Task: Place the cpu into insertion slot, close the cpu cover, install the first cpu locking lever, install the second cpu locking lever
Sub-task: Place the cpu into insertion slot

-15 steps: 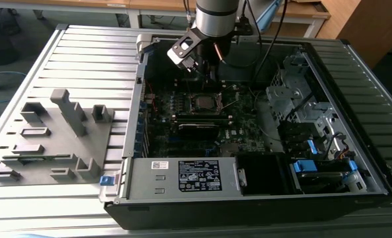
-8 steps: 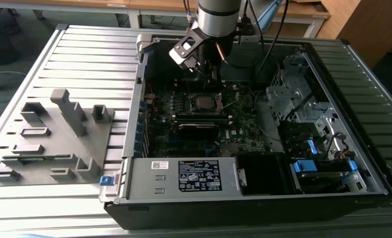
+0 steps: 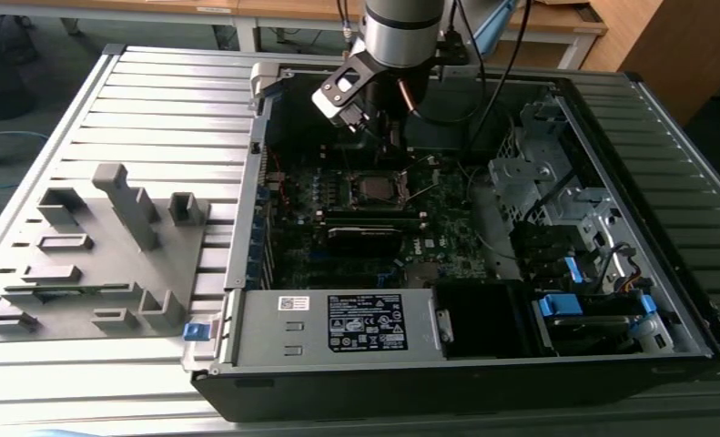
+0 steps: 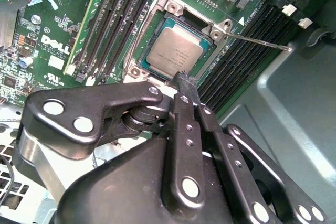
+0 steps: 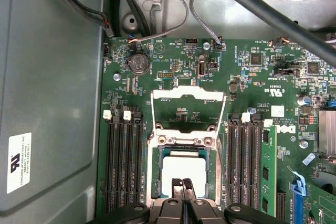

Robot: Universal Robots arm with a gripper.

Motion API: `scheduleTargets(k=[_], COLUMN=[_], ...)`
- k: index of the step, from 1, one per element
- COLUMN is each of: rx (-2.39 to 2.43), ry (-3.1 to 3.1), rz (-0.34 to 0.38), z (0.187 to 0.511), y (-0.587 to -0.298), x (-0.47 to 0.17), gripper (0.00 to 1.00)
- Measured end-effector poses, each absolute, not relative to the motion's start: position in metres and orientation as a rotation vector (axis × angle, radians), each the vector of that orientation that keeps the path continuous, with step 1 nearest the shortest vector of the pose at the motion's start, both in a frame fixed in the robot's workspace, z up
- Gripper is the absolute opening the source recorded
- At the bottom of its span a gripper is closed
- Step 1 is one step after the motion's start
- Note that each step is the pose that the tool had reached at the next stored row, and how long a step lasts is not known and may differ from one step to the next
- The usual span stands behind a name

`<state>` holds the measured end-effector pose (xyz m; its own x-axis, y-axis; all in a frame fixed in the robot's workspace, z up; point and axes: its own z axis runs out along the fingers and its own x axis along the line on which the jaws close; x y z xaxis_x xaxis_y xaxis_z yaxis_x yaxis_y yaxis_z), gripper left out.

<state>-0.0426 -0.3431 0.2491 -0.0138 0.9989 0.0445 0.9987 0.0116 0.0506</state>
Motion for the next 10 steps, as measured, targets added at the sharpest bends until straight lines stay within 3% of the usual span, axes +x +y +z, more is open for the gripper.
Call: scheduleTargets(k=[10], rx=[2.203], ry=[2.231], rz=[0.105], z=[0.2506], y=[-0.3431], x=[-0.0426], gripper=[0.11])
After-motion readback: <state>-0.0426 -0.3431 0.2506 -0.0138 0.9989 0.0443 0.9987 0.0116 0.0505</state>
